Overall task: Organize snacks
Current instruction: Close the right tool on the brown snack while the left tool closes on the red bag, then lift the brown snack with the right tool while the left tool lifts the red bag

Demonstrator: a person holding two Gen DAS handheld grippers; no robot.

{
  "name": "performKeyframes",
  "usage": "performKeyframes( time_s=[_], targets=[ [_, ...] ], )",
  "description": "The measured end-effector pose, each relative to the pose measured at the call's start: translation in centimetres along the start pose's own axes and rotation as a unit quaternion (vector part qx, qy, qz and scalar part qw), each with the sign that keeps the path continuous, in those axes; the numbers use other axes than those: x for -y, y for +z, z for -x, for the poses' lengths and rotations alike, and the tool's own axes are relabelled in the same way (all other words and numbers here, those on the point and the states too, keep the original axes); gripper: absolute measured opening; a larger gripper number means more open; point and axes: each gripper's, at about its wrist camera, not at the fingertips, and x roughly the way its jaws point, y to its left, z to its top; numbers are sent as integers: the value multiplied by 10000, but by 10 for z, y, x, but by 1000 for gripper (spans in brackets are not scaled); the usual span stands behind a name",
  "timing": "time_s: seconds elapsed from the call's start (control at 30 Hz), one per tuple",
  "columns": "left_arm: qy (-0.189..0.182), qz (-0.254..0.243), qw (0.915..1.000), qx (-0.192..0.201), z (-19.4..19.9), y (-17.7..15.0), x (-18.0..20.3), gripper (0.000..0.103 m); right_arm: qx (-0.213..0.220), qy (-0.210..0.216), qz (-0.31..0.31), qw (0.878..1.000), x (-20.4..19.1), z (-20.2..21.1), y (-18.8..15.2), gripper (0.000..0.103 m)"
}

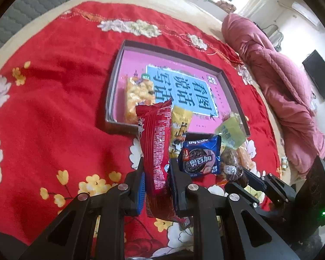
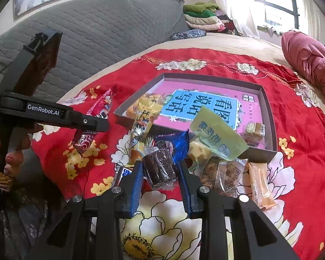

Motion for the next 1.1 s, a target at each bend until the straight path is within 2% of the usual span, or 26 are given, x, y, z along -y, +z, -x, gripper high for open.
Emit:
performKeyframes(
  time_s=[0.23, 0.63, 1.1],
  targets=[
    [138, -19, 9998, 135, 5, 5, 5, 20, 276, -14, -287, 9992, 14, 11, 4, 32],
    [189, -115, 9993, 287, 11, 13, 20, 20, 511, -253, -667, 9961, 37, 21, 8, 32],
    [235, -114, 9989, 390, 15, 21, 26, 20, 765, -387, -851, 9927, 49, 31, 12, 32]
  ],
)
